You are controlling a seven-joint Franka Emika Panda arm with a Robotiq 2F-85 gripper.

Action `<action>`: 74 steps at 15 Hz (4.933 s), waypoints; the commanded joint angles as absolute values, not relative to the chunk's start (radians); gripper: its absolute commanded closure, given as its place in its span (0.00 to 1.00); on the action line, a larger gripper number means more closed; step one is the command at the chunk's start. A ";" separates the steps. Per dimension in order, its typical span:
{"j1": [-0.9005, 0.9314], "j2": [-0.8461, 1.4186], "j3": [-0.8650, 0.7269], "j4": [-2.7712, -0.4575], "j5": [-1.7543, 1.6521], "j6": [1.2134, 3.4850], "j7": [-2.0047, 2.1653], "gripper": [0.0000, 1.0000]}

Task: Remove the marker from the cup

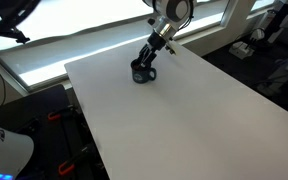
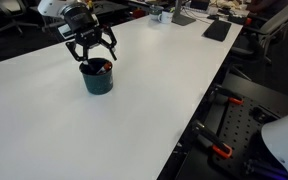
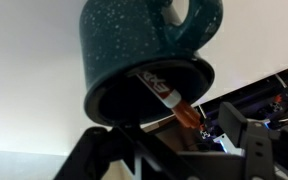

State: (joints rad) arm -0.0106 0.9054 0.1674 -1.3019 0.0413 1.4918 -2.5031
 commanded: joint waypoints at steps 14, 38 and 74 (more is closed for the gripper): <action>-0.003 0.911 0.176 -1.292 0.046 1.467 -2.503 0.95; -0.005 0.560 0.172 -1.417 0.101 1.539 -2.343 0.96; -0.129 0.533 0.073 -1.948 0.176 1.856 -2.311 0.77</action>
State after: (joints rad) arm -0.1252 0.5316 0.0695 -1.9502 0.1776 1.8578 -2.3133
